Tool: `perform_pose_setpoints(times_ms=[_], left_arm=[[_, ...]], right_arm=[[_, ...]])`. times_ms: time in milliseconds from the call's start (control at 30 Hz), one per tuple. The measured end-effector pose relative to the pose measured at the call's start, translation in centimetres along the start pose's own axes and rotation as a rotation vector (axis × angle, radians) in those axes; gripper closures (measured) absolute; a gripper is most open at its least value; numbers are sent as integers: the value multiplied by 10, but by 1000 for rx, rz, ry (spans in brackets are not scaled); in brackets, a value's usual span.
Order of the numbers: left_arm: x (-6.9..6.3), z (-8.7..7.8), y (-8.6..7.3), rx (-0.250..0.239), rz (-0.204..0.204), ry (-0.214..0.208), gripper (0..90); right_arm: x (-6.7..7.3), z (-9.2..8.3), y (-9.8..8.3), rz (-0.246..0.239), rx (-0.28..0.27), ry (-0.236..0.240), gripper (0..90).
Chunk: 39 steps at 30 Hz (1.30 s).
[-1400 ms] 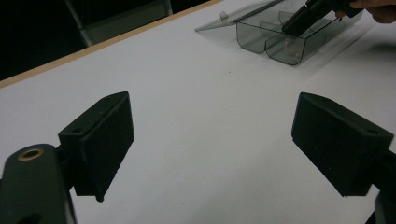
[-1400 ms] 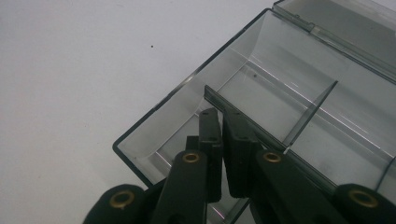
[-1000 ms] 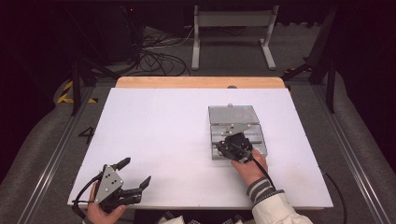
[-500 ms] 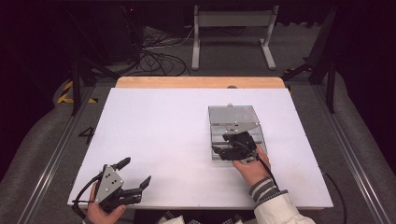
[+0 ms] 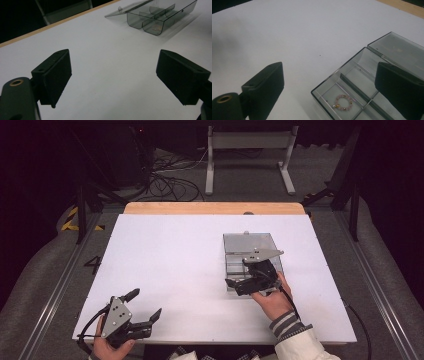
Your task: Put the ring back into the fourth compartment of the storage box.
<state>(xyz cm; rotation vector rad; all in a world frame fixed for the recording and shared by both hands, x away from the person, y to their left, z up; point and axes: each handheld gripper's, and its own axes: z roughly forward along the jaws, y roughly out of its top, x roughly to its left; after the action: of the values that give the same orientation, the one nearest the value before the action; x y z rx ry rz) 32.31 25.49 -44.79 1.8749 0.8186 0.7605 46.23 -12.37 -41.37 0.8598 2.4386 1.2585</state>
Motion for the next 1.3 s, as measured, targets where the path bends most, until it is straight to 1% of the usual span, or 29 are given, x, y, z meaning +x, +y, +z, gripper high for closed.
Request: perform_pose_setpoints(times_ms=[67, 133, 200, 267, 500, 767, 900, 1133, 1300], left_arm=[[0, 0, 0, 0, -3, 0, 138], [0, 0, 0, 1, 0, 0, 138], [0, 0, 0, 1, 1, 0, 138], [0, 0, 0, 1, 1, 0, 138], [0, 0, 0, 1, 0, 0, 138], [0, 0, 0, -1, 1, 3, 138], [0, 0, 0, 0, -3, 2, 138], [0, 0, 0, 0, -2, 1, 138], [0, 0, 0, -1, -1, 3, 138]], right_arm=[[1, -1, 0, -9, -10, 5, 79], [2, -3, 0, -27, -30, 17, 62], [5, -4, 1, -54, -42, 9, 57], [6, -5, 1, -56, -45, 12, 56], [5, -10, 0, -52, -50, 4, 50], [2, -23, -2, -53, -66, -4, 21], [-1, -31, -5, -47, -72, -5, 15], [-9, -52, -13, -30, -94, -32, 11], [-14, -65, -22, -17, -104, -55, 11]])
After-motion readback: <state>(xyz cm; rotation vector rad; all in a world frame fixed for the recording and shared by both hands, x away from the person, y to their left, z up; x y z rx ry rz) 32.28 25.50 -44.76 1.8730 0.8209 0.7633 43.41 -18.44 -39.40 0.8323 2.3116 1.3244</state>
